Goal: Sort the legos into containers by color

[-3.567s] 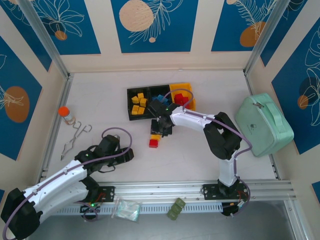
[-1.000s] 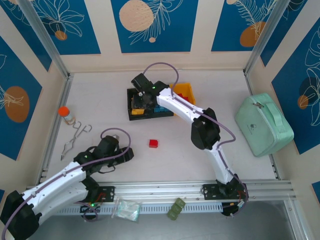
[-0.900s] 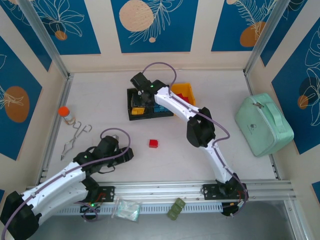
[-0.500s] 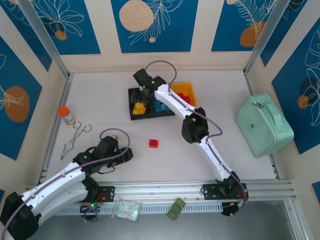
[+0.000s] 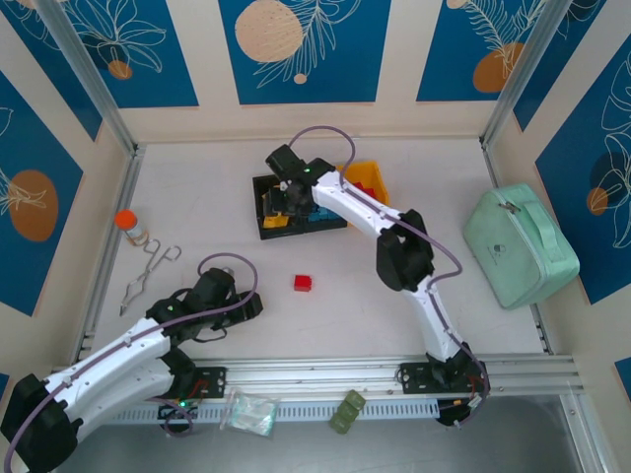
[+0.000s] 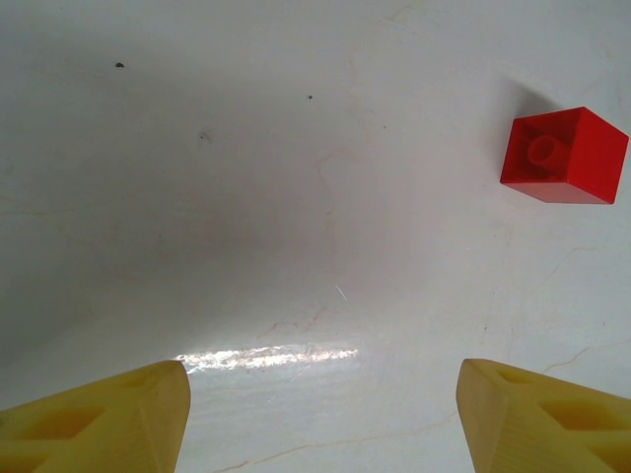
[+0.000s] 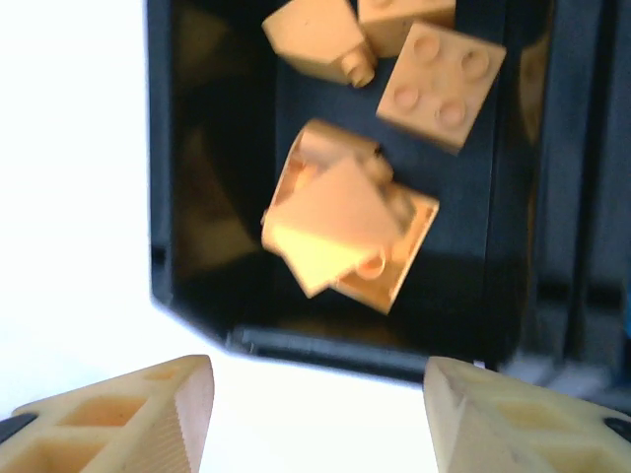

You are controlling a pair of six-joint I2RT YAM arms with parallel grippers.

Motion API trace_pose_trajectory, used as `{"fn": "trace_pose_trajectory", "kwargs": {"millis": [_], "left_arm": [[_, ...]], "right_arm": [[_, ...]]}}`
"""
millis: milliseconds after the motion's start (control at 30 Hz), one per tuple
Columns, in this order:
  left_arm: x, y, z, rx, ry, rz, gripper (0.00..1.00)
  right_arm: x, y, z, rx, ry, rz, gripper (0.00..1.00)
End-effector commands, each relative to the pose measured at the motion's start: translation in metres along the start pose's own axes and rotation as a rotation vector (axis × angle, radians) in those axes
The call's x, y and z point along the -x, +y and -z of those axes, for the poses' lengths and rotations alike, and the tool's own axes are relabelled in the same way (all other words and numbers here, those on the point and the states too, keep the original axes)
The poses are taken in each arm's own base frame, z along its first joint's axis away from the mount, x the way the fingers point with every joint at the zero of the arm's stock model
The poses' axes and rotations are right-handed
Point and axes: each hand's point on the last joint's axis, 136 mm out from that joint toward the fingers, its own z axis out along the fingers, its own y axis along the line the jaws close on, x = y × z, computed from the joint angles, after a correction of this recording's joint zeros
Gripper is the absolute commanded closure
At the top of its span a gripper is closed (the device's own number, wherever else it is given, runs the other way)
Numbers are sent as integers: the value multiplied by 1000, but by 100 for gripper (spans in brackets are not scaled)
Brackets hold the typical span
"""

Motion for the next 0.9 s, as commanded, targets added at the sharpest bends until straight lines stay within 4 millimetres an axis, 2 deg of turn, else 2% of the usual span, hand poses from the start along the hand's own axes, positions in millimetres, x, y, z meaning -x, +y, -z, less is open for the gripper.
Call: {"fn": "trace_pose_trajectory", "kwargs": {"millis": [0,133,233,367,467,567,733,867], "left_arm": [[3,-4,3,2,-9,-19,28],[4,-8,3,0,0,-42,28],[5,-11,4,-5,2,-58,28],[5,-10,3,-4,-3,-60,28],[4,-11,1,-6,4,-60,28],[4,-10,1,-8,3,-57,28],[2,-7,2,-15,-1,-51,28],[-2,-2,1,-12,3,-38,28]], "right_arm": [[1,15,46,65,-96,30,41],[-29,1,60,52,-66,14,41],[-57,-11,64,32,-24,-14,36],[-99,-30,53,-15,78,-73,32],[-125,-35,42,-37,136,-99,30],[-147,-31,29,-34,184,-104,29],[-173,-34,7,-72,253,-122,28],[-181,-35,-7,-87,285,-135,28]]}}
